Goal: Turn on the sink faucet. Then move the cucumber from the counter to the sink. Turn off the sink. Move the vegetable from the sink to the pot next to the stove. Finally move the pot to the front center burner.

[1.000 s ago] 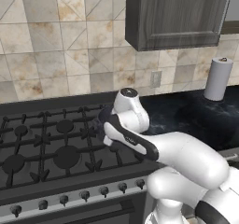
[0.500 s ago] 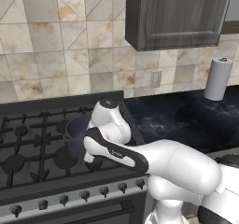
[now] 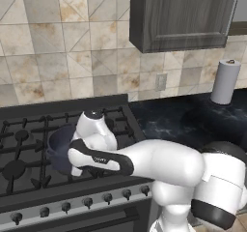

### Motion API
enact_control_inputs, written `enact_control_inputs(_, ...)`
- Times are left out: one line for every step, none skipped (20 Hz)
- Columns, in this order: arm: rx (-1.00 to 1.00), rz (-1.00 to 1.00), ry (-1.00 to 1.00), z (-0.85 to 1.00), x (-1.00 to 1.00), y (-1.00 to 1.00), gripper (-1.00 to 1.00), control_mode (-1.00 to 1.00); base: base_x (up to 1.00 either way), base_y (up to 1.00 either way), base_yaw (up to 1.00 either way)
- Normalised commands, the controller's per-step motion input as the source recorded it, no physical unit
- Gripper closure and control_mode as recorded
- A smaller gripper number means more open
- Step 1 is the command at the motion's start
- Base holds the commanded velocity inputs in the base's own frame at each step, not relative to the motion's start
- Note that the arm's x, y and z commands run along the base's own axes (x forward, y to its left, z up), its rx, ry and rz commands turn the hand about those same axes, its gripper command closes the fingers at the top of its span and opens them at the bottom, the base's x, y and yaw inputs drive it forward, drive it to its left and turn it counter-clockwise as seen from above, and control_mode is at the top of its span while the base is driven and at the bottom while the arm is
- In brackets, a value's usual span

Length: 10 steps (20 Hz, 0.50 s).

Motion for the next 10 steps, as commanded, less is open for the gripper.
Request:
enact_control_inputs(-0.06,0.0,0.0,-0.29,0.0,0.05,1.0,-1.0,0.0,0.0,0.0)
enact_control_inputs(-0.09,0.0,0.0,-0.33,0.0,0.11,1.0,-1.0,0.0,0.0,0.0)
enact_control_inputs(-0.11,0.0,0.0,-0.36,0.03,0.16,1.0,-1.0,0.0,0.0,0.0)
enact_control_inputs(-0.1,0.0,0.0,-0.36,0.03,0.26,1.0,-1.0,0.0,0.0,0.0)
enact_control_inputs(-0.09,0.0,0.0,-0.29,0.02,0.19,1.0,-1.0,0.0,0.0,0.0)
enact_control_inputs(-0.09,0.0,0.0,-0.27,0.05,0.26,1.0,-1.0,0.0,0.0,0.0)
enact_control_inputs(-0.07,0.0,0.0,-0.2,0.05,0.24,1.0,-1.0,0.0,0.0,0.0)
enact_control_inputs(-0.09,0.0,0.01,-0.19,0.03,0.29,1.0,-1.0,0.0,0.0,0.0)
enact_control_inputs(-0.06,0.0,0.01,-0.13,0.0,0.27,1.0,-1.0,0.0,0.0,0.0)
enact_control_inputs(-0.06,0.0,0.0,-0.13,0.0,0.3,1.0,-1.0,0.0,0.0,0.0)
